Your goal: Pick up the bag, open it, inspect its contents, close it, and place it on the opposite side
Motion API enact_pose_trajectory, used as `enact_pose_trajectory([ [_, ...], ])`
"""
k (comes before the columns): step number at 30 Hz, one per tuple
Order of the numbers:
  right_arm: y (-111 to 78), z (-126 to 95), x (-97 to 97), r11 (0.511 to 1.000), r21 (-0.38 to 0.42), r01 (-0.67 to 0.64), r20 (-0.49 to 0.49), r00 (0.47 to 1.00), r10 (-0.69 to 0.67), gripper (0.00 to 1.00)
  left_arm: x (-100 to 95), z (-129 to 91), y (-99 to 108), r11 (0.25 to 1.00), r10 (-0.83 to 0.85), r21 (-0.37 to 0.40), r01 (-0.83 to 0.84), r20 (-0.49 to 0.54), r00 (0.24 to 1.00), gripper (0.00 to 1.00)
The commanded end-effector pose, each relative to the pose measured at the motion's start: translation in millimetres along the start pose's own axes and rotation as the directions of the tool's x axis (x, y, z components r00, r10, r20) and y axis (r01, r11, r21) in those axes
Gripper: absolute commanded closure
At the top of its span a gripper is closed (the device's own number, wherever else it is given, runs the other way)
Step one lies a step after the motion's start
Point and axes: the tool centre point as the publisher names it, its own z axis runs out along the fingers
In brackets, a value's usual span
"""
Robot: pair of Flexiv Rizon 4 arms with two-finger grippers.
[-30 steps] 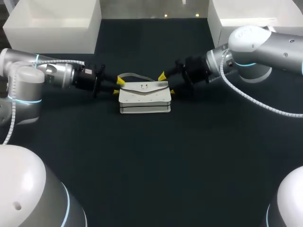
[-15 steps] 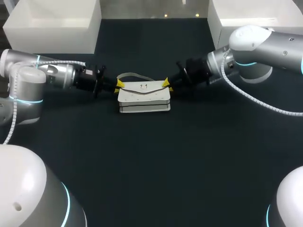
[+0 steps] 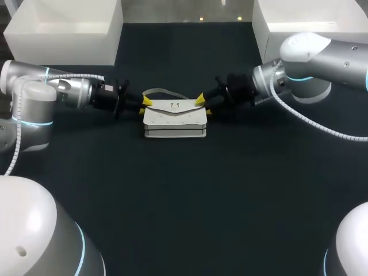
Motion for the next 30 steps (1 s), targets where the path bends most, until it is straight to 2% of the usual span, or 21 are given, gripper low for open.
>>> enact_pose_trajectory([
  [1,2.0,1.0,-1.6,1.000,0.010,0.001,-0.004,1.000,-0.001,1.00,-2.8,3.7,-1.3,1.000,-0.004,0.001,0.004,0.001,1.000,1.00],
  [9,0.9,2.6,-2.5,1.000,0.018,0.003,-0.004,1.000,-0.003,1.00,-3.2,1.1,1.2,1.000,-0.004,0.007,0.004,0.009,1.000,1.00],
  [10,0.4,2.4,-2.2,1.000,0.018,0.004,-0.003,1.000,-0.004,1.00,-1.8,-0.1,2.4,1.000,0.002,0.009,-0.002,0.007,1.000,0.95],
  [11,-0.1,1.9,-1.7,1.000,0.017,0.005,-0.001,1.000,-0.005,0.81,-0.1,-1.5,4.0,1.000,0.009,0.010,-0.009,0.005,1.000,0.63],
  [12,-0.8,1.1,-0.9,1.000,0.014,0.007,0.002,1.000,-0.007,0.58,2.2,-3.2,5.7,1.000,0.015,0.013,-0.015,0.002,1.000,0.40],
  [13,-1.4,0.0,-0.3,1.000,0.013,0.008,0.004,1.000,-0.008,0.18,4.2,-5.0,7.8,1.000,0.021,0.014,-0.021,-0.001,1.000,0.20],
  [14,-2.2,-1.3,0.4,1.000,0.009,0.010,0.007,1.000,-0.010,0.00,6.1,-6.9,10.2,1.000,0.027,0.015,-0.027,-0.005,1.000,0.04],
  [15,-3.3,-3.0,1.2,1.000,0.002,0.013,0.015,1.000,-0.013,0.00,7.9,-8.8,12.9,0.999,0.034,0.017,-0.034,-0.008,0.999,0.00],
  [17,-5.3,-5.8,2.4,1.000,-0.003,0.017,0.025,1.000,-0.017,0.00,10.4,-12.7,18.1,0.999,0.041,0.016,-0.041,-0.014,0.999,0.00],
  [18,-6.4,-7.6,2.8,1.000,-0.005,0.022,0.030,0.999,-0.021,0.00,10.9,-14.4,20.1,0.999,0.043,0.016,-0.042,-0.016,0.999,0.03],
  [20,-8.8,-12.2,2.9,0.999,-0.015,0.032,0.040,0.999,-0.031,0.00,10.9,-17.1,23.0,0.999,0.044,0.018,-0.044,-0.017,0.999,0.15],
  [24,-11.3,-21.2,1.7,0.999,-0.026,0.042,0.056,0.998,-0.041,0.00,9.0,-18.0,27.6,0.999,0.034,0.011,-0.034,-0.017,0.999,0.46],
  [28,-11.2,-28.2,-2.3,0.999,-0.027,0.040,0.087,0.995,-0.038,0.00,5.4,-12.5,30.9,1.000,0.019,-0.001,-0.019,-0.010,1.000,0.64],
  [30,-11.5,-31.2,-4.6,0.999,-0.025,0.041,0.095,0.995,-0.038,0.00,4.6,-10.9,32.9,1.000,0.013,-0.006,-0.014,-0.007,1.000,0.81],
])
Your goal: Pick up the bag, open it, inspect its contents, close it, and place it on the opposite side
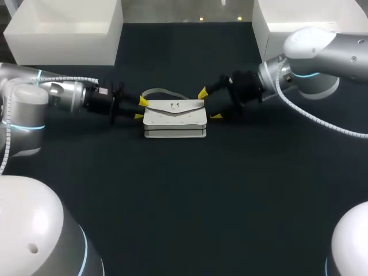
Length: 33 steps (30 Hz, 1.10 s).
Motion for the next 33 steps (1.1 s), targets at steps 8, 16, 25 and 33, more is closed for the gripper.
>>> enact_pose_trajectory([
  [8,-5.1,-18.1,-5.7,1.000,-0.005,-0.006,0.070,0.998,0.007,0.00,-5.2,4.9,10.6,1.000,-0.027,-0.012,0.027,0.037,0.999,0.83],
  [16,-4.4,-22.3,-12.4,1.000,-0.008,-0.017,0.098,0.995,0.018,0.00,-9.8,-0.4,19.2,0.999,-0.054,0.005,0.054,0.050,0.997,0.77],
  [25,-2.2,-28.0,-18.1,1.000,-0.012,-0.023,0.135,0.991,0.024,0.00,-11.3,5.1,23.5,0.998,-0.062,-0.004,0.063,0.054,0.997,0.86],
  [33,-1.3,-35.8,-21.3,1.000,-0.021,-0.022,0.168,0.985,0.025,0.00,-11.4,8.0,23.9,0.998,-0.041,0.044,0.037,0.101,0.994,0.99],
])
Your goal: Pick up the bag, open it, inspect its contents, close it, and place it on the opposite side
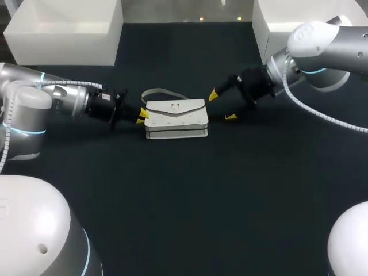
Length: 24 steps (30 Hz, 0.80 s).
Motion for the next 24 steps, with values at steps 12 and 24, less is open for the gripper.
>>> enact_pose_trajectory([
  [12,-4.3,-23.0,-0.1,0.998,0.001,0.055,0.087,0.995,-0.055,0.00,1.7,-12.5,-8.0,0.999,0.044,0.029,-0.045,0.018,0.999,1.00],
  [24,-4.3,-30.8,-1.3,0.997,0.026,0.076,0.113,0.991,-0.078,0.00,-7.2,-28.4,-24.8,0.993,0.070,-0.096,-0.066,0.045,0.996,1.00],
])
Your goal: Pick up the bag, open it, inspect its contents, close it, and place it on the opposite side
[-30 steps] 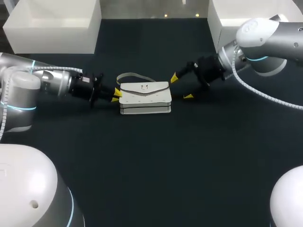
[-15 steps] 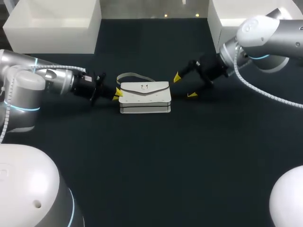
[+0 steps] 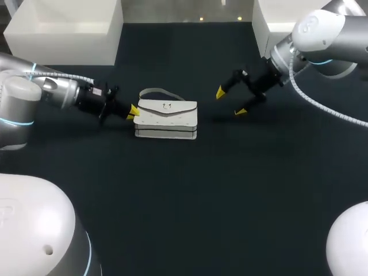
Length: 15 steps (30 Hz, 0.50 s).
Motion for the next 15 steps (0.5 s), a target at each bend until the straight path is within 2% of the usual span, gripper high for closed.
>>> enact_pose_trajectory([
  [1,1.0,0.1,0.0,1.000,0.003,-0.001,0.002,1.000,0.001,0.00,-2.8,1.9,-11.4,0.998,-0.002,-0.061,0.001,-0.005,1.000,1.00],
  [8,1.0,0.1,0.0,1.000,0.003,-0.001,0.002,1.000,0.001,0.00,-2.8,1.9,-11.4,0.998,-0.002,-0.061,0.001,-0.005,1.000,1.00],
  [10,3.0,-2.7,-0.9,0.999,-0.033,0.001,0.081,0.997,0.002,0.00,-2.8,1.9,-11.4,0.998,-0.002,-0.061,0.001,-0.005,1.000,1.00],
  [15,9.5,-29.8,-9.4,0.995,-0.101,0.025,0.226,0.974,-0.002,0.00,-7.1,-20.5,-22.6,0.996,0.087,-0.025,-0.086,0.039,0.996,1.00],
])
